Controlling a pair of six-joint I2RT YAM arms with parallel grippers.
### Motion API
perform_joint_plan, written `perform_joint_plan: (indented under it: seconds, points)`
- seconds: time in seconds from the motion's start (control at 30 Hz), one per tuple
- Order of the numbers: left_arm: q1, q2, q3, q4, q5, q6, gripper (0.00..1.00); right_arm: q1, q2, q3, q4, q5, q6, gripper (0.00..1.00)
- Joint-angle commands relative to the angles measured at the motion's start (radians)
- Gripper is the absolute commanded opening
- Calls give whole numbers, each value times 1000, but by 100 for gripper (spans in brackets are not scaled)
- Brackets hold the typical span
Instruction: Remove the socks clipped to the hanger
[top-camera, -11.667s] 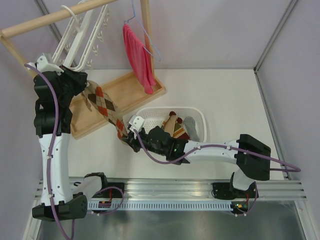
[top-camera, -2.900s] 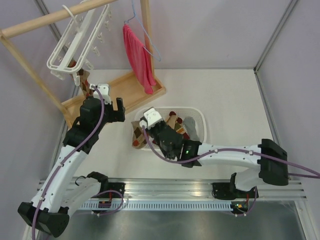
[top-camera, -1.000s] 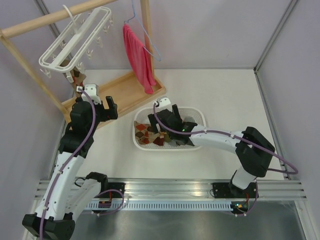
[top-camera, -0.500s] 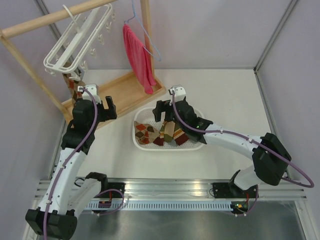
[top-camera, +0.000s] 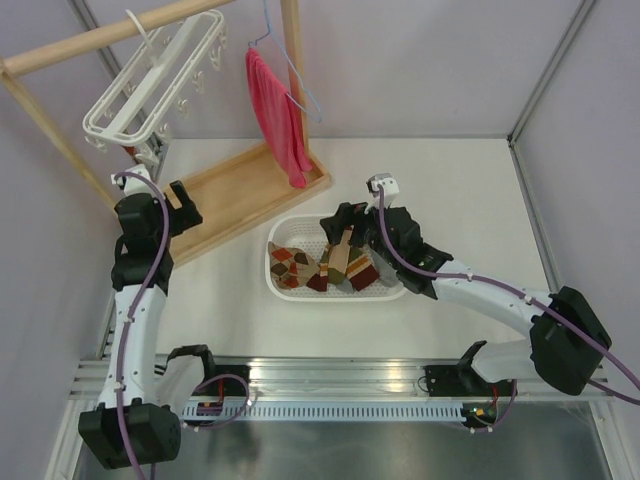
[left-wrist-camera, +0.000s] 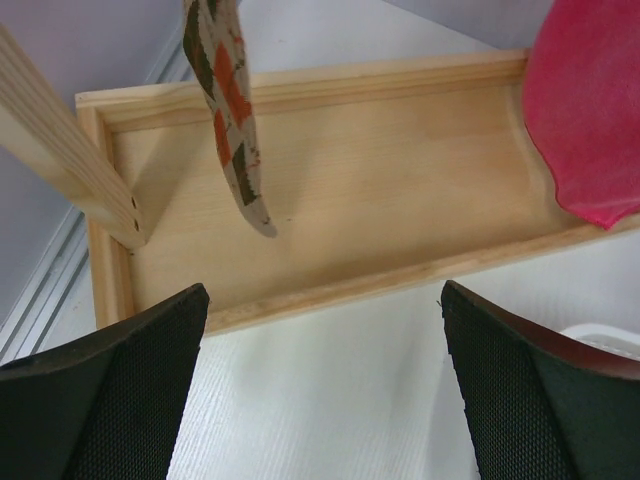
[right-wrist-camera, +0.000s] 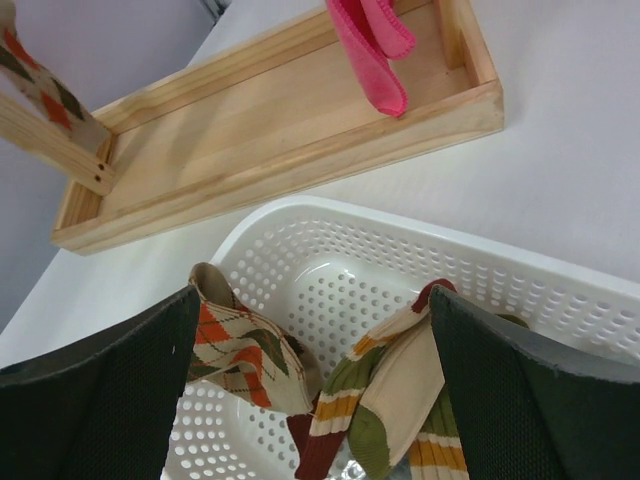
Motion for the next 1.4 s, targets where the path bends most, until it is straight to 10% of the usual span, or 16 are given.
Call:
perform_joint_plan:
  seconds: [0.0,0.87,1.37]
  points:
    - [31,-5,4,77,-1,-36,100,-5,-18,-16,94,-71,21,98]
    - [145,274,12,485,-24,-10,99,-111,232,-6,335,-333,100,98]
    - [145,345,-46,689,-56,33,20,-123,283,4,350,-342,94,98]
